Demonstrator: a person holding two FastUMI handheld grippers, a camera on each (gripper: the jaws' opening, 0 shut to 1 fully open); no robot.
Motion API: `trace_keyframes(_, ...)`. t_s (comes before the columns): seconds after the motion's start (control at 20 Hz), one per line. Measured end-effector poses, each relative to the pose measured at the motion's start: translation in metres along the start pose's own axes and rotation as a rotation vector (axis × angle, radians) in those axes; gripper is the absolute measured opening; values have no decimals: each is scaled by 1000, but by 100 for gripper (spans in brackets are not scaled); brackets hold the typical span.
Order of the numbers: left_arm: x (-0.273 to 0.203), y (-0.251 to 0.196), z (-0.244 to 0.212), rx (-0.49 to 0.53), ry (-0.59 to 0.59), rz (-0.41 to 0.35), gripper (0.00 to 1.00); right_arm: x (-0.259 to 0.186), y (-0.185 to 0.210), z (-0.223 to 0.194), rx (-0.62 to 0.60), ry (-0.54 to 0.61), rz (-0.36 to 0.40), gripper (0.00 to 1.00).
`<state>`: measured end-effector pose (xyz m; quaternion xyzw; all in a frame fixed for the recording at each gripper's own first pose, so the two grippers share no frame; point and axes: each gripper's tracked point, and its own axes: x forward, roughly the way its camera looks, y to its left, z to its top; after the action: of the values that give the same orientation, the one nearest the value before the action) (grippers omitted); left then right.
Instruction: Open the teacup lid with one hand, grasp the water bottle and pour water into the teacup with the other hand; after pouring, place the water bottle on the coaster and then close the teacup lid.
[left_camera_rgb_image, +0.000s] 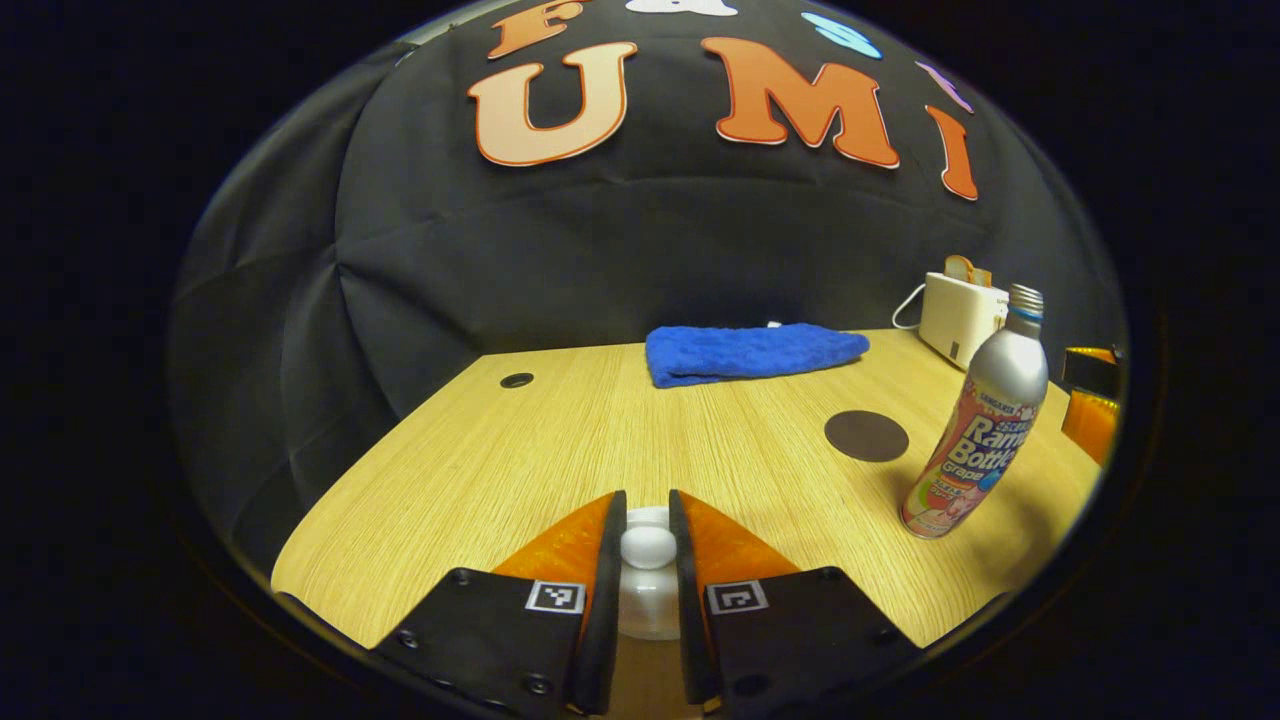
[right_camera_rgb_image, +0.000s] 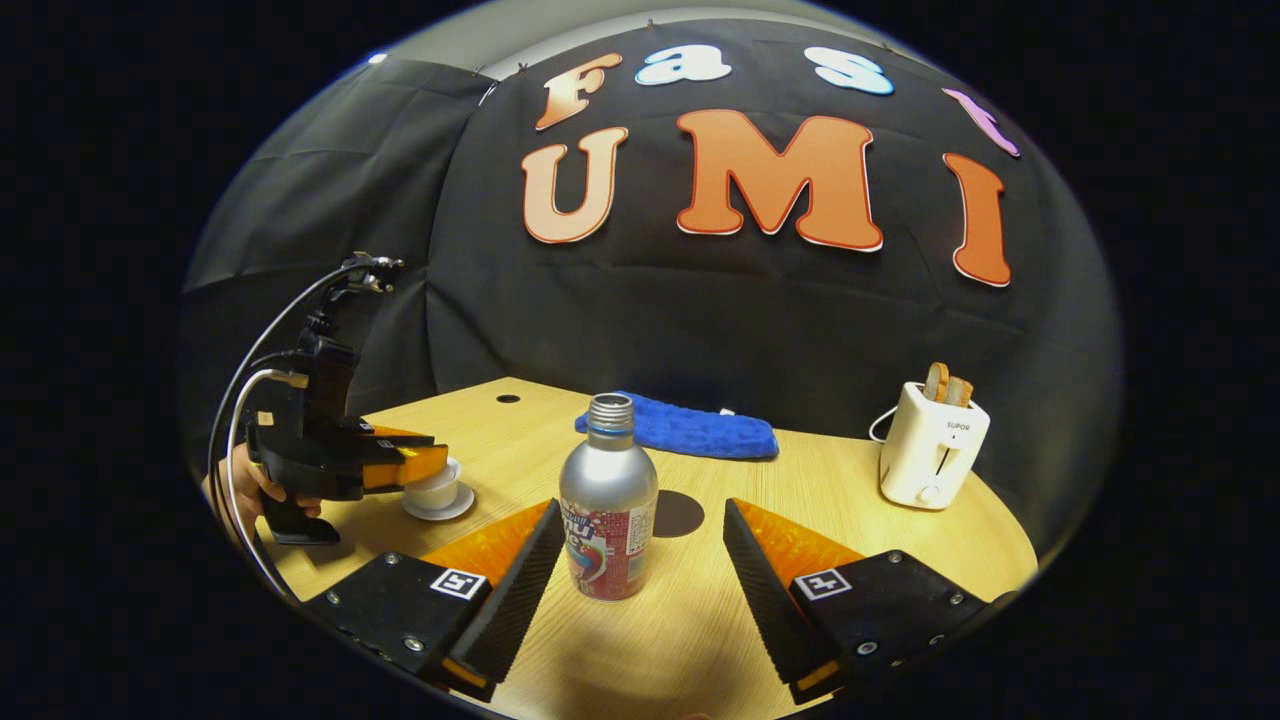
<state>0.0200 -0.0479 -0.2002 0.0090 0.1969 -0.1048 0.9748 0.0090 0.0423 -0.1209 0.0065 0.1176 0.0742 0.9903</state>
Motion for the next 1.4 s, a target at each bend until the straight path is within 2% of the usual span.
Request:
trace_keyframes(0.15,-3,-2,4,4,-12,-14,30,6,6,-6,5,18,15,96)
trace_keyframes(0.2,-4,0,7,7,-23,-13,26,9,7,-8,6,27,18,96)
trace_keyframes(0.25,-4,0,9,10,-30,-12,30,12,8,-12,6,36,19,96)
trace_keyframes(0.45,-7,0,15,15,-49,-12,30,22,10,-24,1,74,21,96)
trace_keyframes(0.5,-8,1,17,18,-54,-10,26,25,11,-28,0,85,23,96)
trace_keyframes(0.55,-9,3,19,20,-64,-3,30,28,13,-31,3,94,26,96)
trace_keyframes(0.65,-13,5,24,22,-83,3,30,35,15,-37,13,118,32,96)
trace_keyframes(0.7,-15,8,27,22,-91,8,26,38,15,-39,19,125,34,96)
trace_keyframes(0.8,-20,15,30,22,-101,24,34,45,18,-41,35,141,39,96)
trace_keyframes(0.85,-22,19,32,22,-105,32,34,48,19,-43,47,152,45,96)
trace_keyframes(1.0,-27,31,34,19,-118,55,26,54,24,-49,80,180,67,94)
trace_keyframes(1.15,-31,43,33,7,-125,77,30,65,34,-58,83,215,77,94)
trace_keyframes(1.25,-34,51,31,-3,-124,90,30,69,34,-63,74,240,69,92)
trace_keyframes(1.4,-39,64,27,-9,-123,110,30,72,35,-67,58,269,53,82)
